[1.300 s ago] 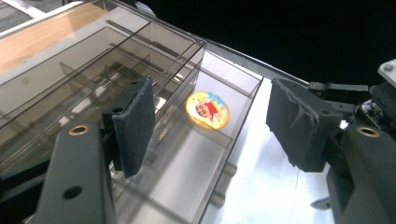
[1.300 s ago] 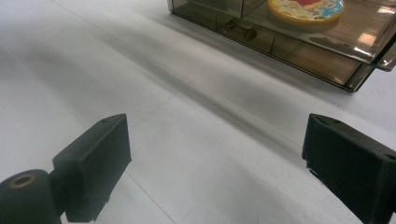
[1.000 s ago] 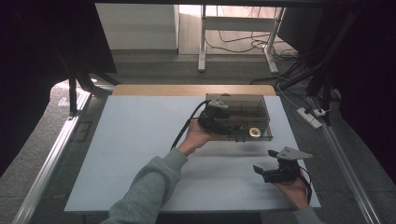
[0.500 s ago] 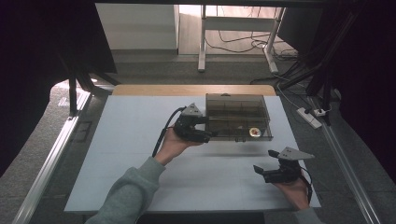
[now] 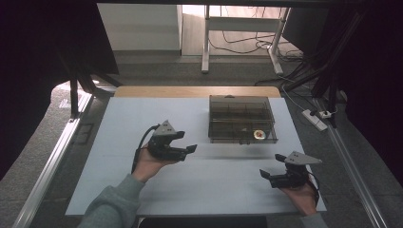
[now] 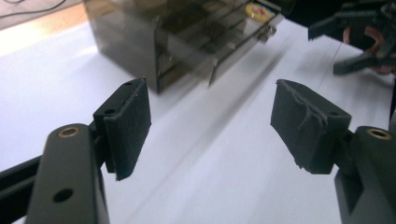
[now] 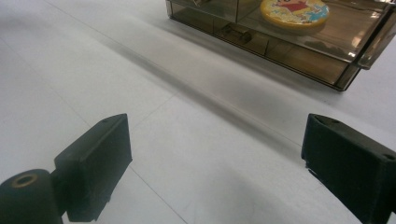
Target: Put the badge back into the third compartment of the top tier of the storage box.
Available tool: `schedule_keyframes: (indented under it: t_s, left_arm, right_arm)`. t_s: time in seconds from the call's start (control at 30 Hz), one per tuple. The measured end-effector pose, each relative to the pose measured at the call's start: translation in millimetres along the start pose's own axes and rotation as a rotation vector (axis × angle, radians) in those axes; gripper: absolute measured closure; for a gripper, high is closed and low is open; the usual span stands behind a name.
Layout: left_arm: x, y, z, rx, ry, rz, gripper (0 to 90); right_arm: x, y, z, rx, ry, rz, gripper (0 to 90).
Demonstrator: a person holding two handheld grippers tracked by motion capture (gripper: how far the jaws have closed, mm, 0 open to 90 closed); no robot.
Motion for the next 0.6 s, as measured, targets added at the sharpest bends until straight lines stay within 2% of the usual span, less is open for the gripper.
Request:
schedule_keyframes:
  t_s: [0.1, 0.27, 0.5, 0.6]
  left_arm:
    - [-5.9, -21.7, 10.5, -0.009, 0.027, 0.022, 28.1]
    - [-18.2, -50.9, 27.1, -0.007, 0.055, 0.081, 27.6]
    - [-28.6, -80.5, 39.4, -0.015, 0.084, 0.129, 27.0]
    - [-30.9, -90.4, 40.7, -0.023, 0.1, 0.136, 26.9]
  right_arm:
    - [-0.6, -1.1, -0.9, -0.003, 0.009, 0.01, 8.2]
    - [-1.8, -1.0, -2.2, -0.005, 0.02, 0.02, 8.2]
    - [-2.2, -1.1, -3.2, -0.009, 0.022, 0.025, 8.2]
    - [-2.5, -1.1, -3.7, -0.011, 0.017, 0.033, 8.2]
Point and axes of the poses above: each handheld gripper's, and its own axes: z roughly backward along the jaws, y roughly out of its top, x roughly to its right, the point moved 5 cm from there along -z, roughly forward along the jaws, and after that the axes turned 9 degrees about -x, right-handed, at the moved point
